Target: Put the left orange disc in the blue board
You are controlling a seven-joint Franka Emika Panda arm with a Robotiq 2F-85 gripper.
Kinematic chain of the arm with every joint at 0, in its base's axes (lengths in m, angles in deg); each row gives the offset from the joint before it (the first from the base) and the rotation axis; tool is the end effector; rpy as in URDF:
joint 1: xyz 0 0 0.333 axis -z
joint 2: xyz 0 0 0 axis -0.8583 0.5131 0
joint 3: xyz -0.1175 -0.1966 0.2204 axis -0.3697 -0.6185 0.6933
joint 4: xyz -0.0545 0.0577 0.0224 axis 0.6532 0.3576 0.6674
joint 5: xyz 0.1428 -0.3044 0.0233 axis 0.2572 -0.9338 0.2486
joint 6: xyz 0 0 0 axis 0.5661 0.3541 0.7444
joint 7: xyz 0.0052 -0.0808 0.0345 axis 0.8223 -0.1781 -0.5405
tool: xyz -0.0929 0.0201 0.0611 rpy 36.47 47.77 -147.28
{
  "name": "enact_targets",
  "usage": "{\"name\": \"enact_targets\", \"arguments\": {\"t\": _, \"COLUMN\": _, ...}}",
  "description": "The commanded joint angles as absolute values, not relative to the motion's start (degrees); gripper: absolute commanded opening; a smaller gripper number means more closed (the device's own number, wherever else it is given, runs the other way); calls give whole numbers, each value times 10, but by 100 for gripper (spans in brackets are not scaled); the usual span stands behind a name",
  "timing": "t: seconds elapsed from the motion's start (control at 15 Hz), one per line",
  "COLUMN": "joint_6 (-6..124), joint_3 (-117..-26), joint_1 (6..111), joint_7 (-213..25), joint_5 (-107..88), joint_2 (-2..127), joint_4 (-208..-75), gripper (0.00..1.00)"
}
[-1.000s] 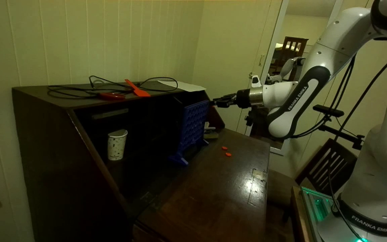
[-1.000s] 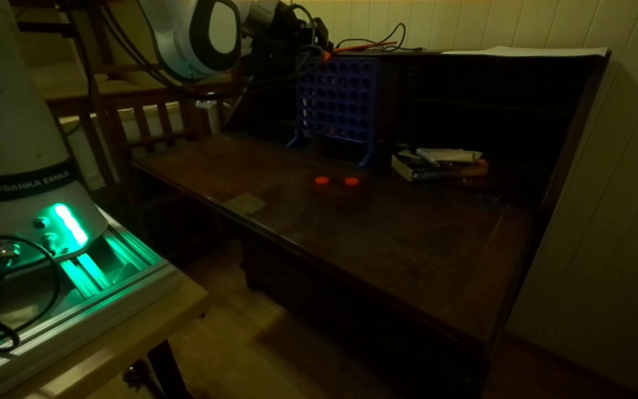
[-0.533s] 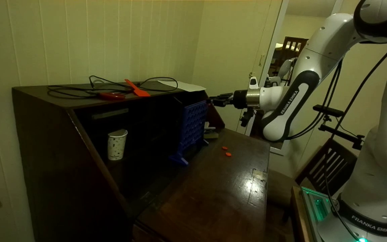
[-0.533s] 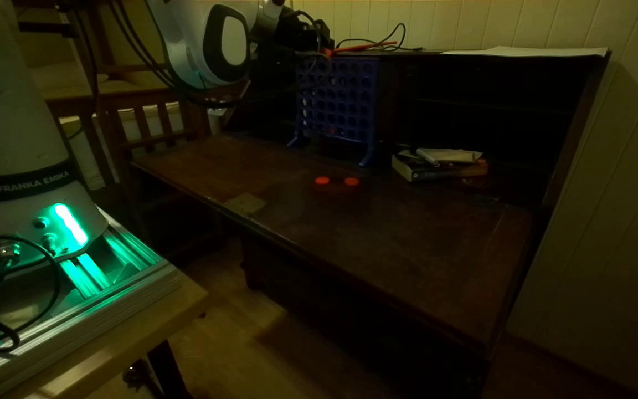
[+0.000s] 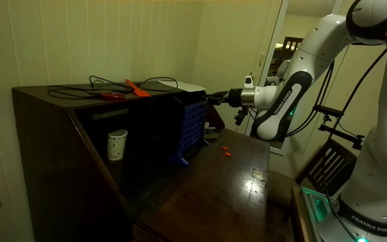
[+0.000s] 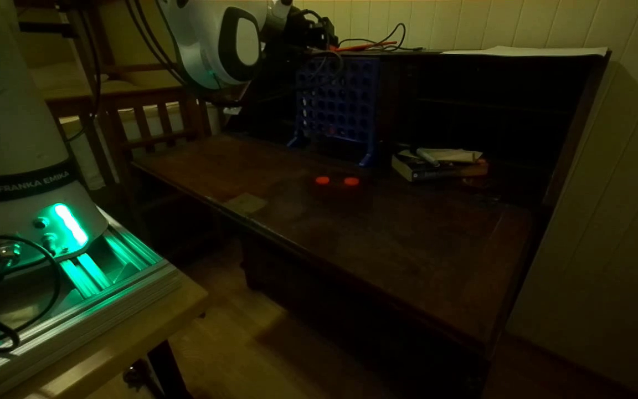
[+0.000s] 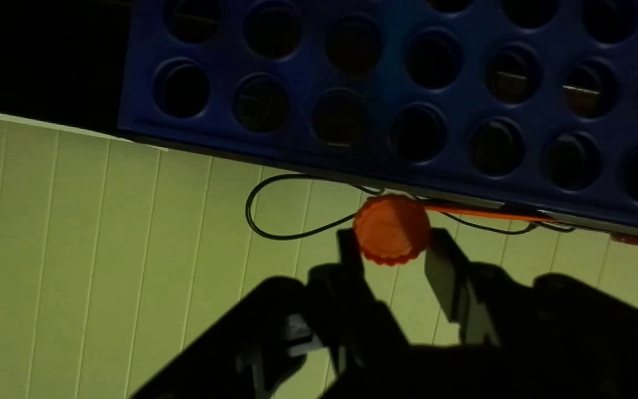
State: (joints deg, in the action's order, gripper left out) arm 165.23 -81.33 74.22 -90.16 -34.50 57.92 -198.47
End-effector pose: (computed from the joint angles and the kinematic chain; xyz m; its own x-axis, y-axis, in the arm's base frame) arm 0.4204 -0.1474 0.4053 0.2308 0.1711 0.9578 -0.0297 -0.9827 0.1827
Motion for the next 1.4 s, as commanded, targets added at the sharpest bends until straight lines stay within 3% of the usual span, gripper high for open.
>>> {"name": "enact_targets", "arguments": {"t": 0.0, "joint_6": 1670, "joint_3": -802, "joint_1": 748, "joint_7": -907, "joint_5": -347, "joint_2": 593, "joint_4": -1965, "gripper": 10}}
{"name": "enact_targets", "arguments": {"t": 1.33, "joint_6": 1663, "joint_3": -793, "joint_1": 746, "joint_7": -896, "joint_5": -340, "joint_2": 619, "joint_4": -1938, "gripper": 10}}
